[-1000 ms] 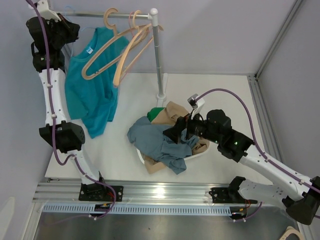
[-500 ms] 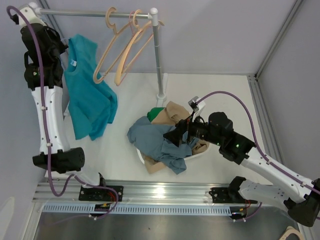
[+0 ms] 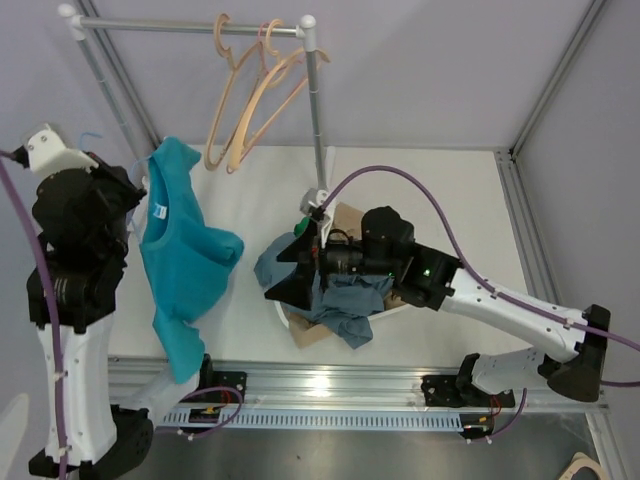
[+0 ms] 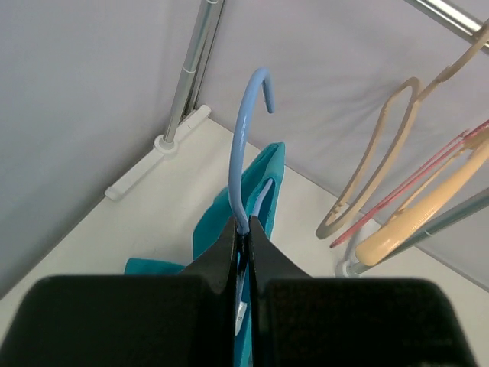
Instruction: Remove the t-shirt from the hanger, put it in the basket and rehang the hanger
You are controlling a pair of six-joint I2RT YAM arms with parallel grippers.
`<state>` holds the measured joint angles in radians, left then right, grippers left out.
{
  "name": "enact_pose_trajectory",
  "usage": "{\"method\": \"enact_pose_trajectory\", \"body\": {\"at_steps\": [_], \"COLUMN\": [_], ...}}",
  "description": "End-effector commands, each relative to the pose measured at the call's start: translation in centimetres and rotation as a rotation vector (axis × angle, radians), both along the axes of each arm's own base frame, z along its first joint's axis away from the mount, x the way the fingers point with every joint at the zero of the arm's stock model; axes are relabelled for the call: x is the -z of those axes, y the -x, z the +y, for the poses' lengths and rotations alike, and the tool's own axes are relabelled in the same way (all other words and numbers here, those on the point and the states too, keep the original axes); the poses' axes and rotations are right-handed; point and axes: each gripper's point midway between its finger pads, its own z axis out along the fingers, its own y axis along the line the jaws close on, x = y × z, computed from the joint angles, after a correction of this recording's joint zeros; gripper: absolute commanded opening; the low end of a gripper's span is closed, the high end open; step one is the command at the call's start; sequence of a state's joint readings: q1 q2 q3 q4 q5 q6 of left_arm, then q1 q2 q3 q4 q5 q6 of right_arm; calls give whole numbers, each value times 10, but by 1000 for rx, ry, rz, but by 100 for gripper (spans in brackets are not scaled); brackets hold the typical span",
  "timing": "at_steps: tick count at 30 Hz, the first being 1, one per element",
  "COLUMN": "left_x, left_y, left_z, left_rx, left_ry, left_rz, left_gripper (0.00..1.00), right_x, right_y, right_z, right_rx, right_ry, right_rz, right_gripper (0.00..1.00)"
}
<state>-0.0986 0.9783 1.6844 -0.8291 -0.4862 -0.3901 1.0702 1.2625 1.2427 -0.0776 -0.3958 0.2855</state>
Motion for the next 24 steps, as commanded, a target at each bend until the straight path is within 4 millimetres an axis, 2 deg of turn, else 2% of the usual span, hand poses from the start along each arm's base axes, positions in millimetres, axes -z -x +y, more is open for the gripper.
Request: {"method": "enact_pose_trajectory", "body": {"at_steps": [1,2,4,5,7,8,11,12,14,15,18,24], "left_x": [1,-1,-5,-5,-9,-6,-5,-5,-8,-7,-9,-6], "left_y": [21,24,31,31,34,32,27,27,25,22,20,12], "left_z": [-1,-2,0,1,3,3,1,0,0,-2,-4,-9], "left_rx": [-20,-19,-24,-28,-36,-43,-37,-34,-36,-32,-32,-47], "left_ry": [69,74,76,74,72,70,71,70,73,74,67,53], "left_rz": [-28,-37,-47,-42,-48,-29,-15,-11,-12,-7,-11,-2], "left_gripper": [1,1,1,1,1,1,0,1,1,1,1,1], "right_x": [-35,-29,-21,-9,-8,1,4,11,5,11,9,-7], "right_y": [27,33,41,49,57,66,76,79,82,85,91,111], "right_z": [30,45,59,71,84,95,109,118,127,136,152,171], "right_rx": [-145,-183,-212,-237,-264,-286,-303,-312,-322,-333,-361,-437], "right_ry": [-120,-126,-123,-105,-116,-108,-119,-115,-135,-128,-139,-190], "right_rz": [-130,-134,-129,-115,-113,-106,-109,-102,-104,-101,-102,-80], "right_gripper": [100,99,100,99,100,100,100,100,99,100,99,100]}}
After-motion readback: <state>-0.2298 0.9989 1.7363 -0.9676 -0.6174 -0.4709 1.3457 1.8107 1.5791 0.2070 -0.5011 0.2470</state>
